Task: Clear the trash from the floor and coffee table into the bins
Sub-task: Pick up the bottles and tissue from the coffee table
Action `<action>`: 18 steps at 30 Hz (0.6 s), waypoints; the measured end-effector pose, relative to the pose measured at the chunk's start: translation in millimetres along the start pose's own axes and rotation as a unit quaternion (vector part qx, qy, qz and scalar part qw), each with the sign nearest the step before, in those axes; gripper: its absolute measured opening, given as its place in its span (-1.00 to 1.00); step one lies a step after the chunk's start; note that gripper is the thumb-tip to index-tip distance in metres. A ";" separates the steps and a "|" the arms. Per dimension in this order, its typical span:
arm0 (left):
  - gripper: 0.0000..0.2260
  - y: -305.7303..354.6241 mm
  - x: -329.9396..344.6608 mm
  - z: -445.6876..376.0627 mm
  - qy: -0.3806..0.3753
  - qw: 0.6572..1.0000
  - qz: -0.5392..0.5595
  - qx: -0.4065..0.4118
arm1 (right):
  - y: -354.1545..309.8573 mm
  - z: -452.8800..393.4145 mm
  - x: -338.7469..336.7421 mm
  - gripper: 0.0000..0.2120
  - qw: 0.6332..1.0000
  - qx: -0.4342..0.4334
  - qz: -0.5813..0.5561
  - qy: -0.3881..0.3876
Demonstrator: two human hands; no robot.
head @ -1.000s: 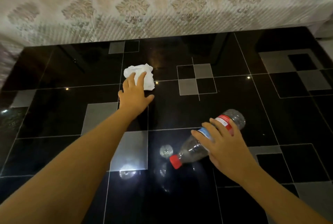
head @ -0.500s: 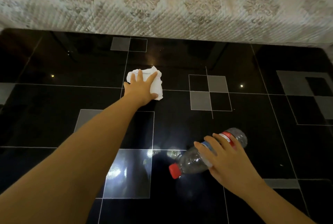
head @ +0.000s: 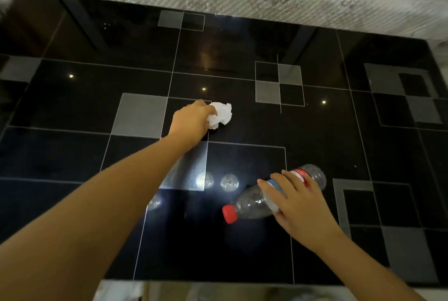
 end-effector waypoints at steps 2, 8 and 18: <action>-0.75 0.2 0.5 44.5 0.008 0.999 0.038 0.003 | -13.9 23.5 -9.8 -0.31 1.000 0.020 -0.006 0.012; -0.74 -20.0 9.4 204.8 0.043 0.993 0.106 -0.010 | -80.6 98.7 -21.6 -0.33 0.998 0.044 -0.010 0.043; -0.73 -116.3 83.8 407.1 0.024 0.982 0.114 -0.152 | -191.6 207.6 22.8 -0.29 0.997 0.038 -0.026 0.066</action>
Point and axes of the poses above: each hand's wrist, its own z-axis away from the middle knuckle, its own x-axis out of the palm, y = z × x, the point moved 9 cm from there along -z, towards the middle knuckle, and after that the axes turned 7 degrees about -x, right-handed, at the moved point
